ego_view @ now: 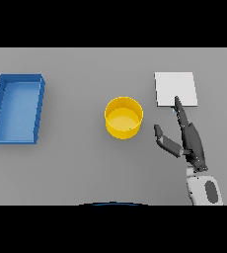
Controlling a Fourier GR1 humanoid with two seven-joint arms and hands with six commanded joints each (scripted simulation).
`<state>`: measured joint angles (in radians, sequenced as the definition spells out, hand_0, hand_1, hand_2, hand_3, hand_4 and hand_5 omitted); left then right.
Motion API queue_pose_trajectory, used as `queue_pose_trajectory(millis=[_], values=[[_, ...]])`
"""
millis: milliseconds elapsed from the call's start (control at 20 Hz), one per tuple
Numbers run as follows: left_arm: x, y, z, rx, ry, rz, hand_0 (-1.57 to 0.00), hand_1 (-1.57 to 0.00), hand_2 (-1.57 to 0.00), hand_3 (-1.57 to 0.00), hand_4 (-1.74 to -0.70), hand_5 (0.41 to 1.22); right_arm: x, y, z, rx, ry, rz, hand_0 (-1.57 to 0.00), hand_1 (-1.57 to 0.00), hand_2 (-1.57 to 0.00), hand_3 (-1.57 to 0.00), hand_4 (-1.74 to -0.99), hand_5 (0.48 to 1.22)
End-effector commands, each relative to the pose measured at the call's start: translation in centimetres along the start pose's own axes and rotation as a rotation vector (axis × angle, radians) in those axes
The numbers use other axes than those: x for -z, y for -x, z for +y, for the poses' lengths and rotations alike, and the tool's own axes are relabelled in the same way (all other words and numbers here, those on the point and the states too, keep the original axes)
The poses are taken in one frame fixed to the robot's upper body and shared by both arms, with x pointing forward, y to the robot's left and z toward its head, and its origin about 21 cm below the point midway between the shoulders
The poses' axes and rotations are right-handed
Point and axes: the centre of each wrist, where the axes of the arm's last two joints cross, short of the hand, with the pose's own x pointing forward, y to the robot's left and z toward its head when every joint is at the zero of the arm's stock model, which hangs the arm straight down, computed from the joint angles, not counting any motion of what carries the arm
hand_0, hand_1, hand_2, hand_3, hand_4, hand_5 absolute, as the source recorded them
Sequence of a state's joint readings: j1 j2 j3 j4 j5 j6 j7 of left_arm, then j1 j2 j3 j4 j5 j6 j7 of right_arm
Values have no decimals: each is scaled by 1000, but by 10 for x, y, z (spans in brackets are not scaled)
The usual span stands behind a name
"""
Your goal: Pick up the red beaker and tilt it to pour out 1 green nut into yellow bowl. Pick up the yellow bowl and place it on the metallic measuring scale.
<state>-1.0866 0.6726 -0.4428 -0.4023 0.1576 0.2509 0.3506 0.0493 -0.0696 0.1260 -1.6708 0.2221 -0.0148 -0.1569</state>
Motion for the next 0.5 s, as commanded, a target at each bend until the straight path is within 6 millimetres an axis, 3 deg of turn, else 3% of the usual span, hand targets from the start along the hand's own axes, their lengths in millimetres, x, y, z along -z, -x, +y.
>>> queue_pose_trajectory(millis=[0,400,450], values=[[-3,9,-4,-14,-2,18,-1571,-1571,-1571,-1374,-1741,1221,-2,2,0,-12,-4,2,1,1,1,1,-1199,707],[-50,65,-37,-107,26,137,-1571,-1571,-1571,-1383,-1741,1221,-2,6,-2,-1,1,11,1,1,1,1,-1186,687],[-54,68,-36,-108,28,150,-1571,-1571,-1571,-1385,-1741,1150,1,4,-5,-1,7,11,1,1,1,1,-1177,686]])
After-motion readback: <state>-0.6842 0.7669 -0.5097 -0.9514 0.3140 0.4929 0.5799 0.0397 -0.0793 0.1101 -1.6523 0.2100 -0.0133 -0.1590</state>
